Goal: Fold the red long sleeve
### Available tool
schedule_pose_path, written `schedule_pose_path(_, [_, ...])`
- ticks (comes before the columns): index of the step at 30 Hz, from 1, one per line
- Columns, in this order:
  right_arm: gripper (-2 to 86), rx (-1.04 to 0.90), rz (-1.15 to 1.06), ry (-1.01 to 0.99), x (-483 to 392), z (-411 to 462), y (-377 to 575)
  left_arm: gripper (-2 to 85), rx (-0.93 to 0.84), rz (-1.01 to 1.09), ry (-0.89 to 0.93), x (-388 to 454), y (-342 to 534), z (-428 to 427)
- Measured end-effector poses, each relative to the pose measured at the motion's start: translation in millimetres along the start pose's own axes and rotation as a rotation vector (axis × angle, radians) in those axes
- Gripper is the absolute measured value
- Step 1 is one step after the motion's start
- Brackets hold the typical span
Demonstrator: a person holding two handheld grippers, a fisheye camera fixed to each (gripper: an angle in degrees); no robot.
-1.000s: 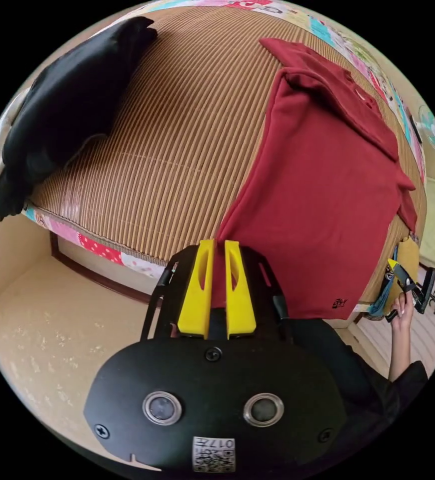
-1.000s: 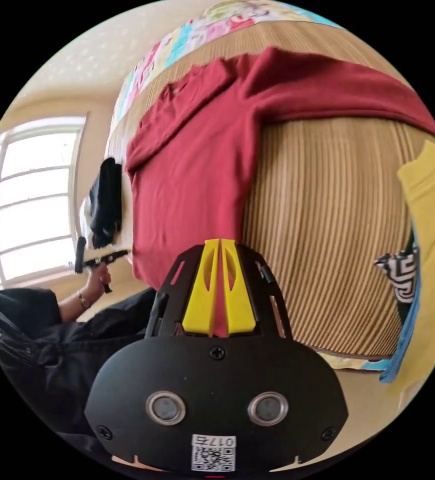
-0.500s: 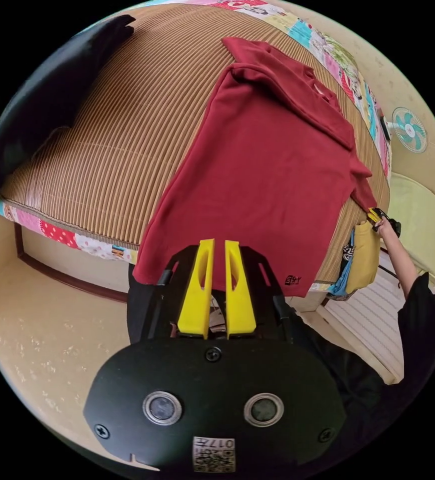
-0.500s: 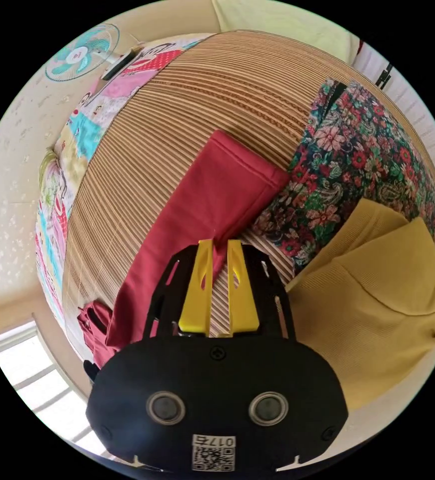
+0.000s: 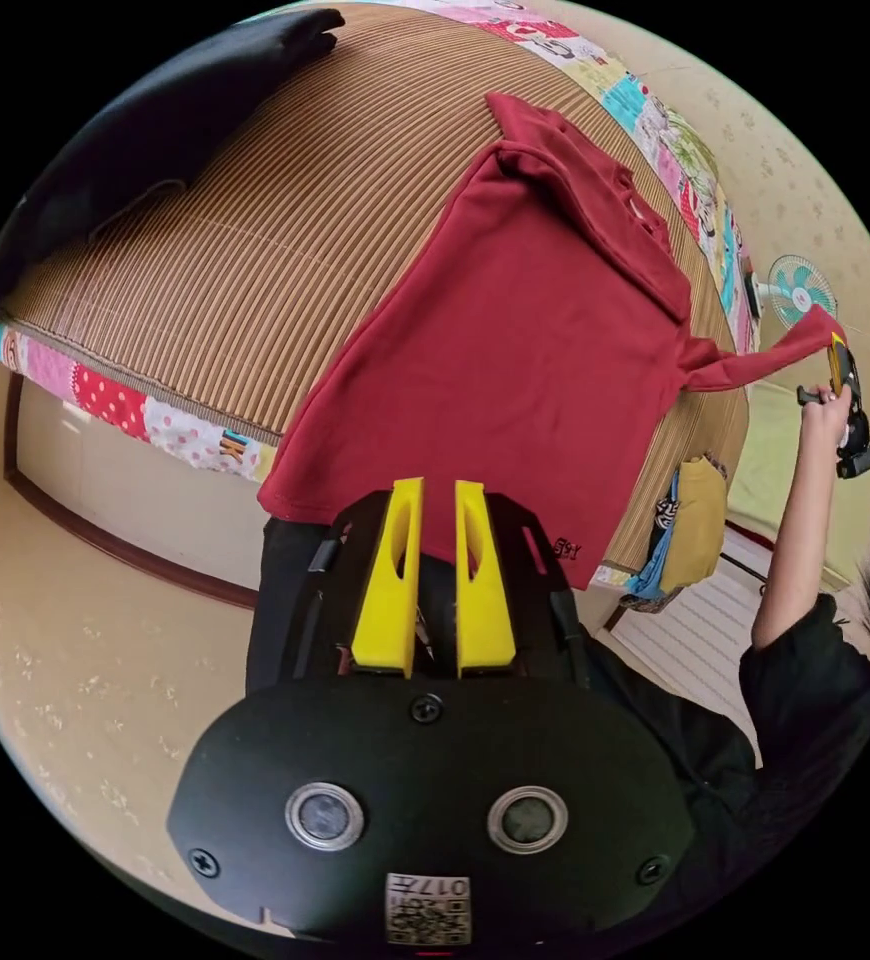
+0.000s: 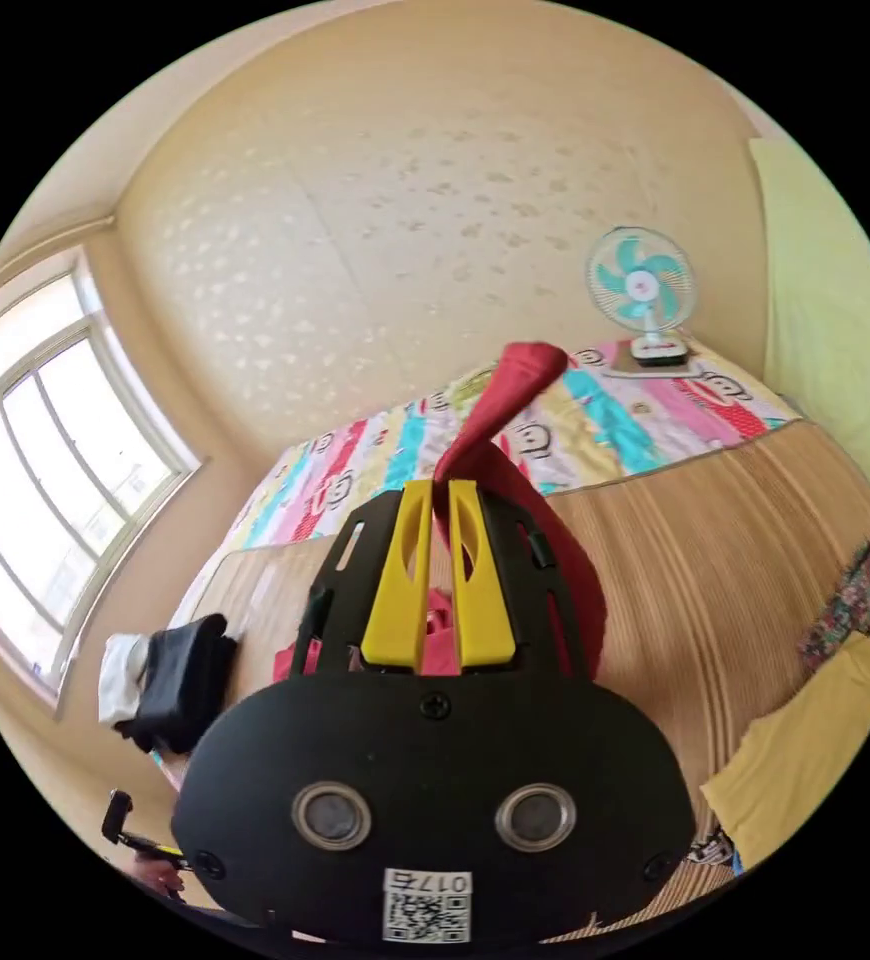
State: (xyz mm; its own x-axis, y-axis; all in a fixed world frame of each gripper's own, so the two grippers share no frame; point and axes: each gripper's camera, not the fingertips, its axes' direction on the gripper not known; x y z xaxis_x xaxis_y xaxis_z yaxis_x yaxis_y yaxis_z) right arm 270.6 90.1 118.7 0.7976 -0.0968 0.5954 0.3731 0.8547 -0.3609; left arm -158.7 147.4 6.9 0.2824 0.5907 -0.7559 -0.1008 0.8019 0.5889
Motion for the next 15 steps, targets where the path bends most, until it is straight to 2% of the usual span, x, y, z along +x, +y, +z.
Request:
schedule_pose_path(2, [3.2,-0.220,-0.080,-0.156,-43,67,38,7.1,0.024,0.009,-0.003,-15,3,-5])
schedule_pose_path(4, [3.6,-0.613,-0.179,-0.260,-79,142,115,8.3,0.055,0.026,-0.020,-39,5,-14])
schedule_pose_path(6, [4.1,-0.790,-0.190,-0.301,-78,150,171,9.4,0.077,0.044,-0.039,-60,5,-24])
schedule_pose_path(11, [7.8,-0.808,-0.049,-0.133,-5,32,250,12.7,0.060,0.135,-0.113,-118,-5,-42])
schedule_pose_path(15, [12.7,-0.907,0.141,0.088,73,-76,302,14.8,-0.071,0.241,-0.113,-163,-34,-23])
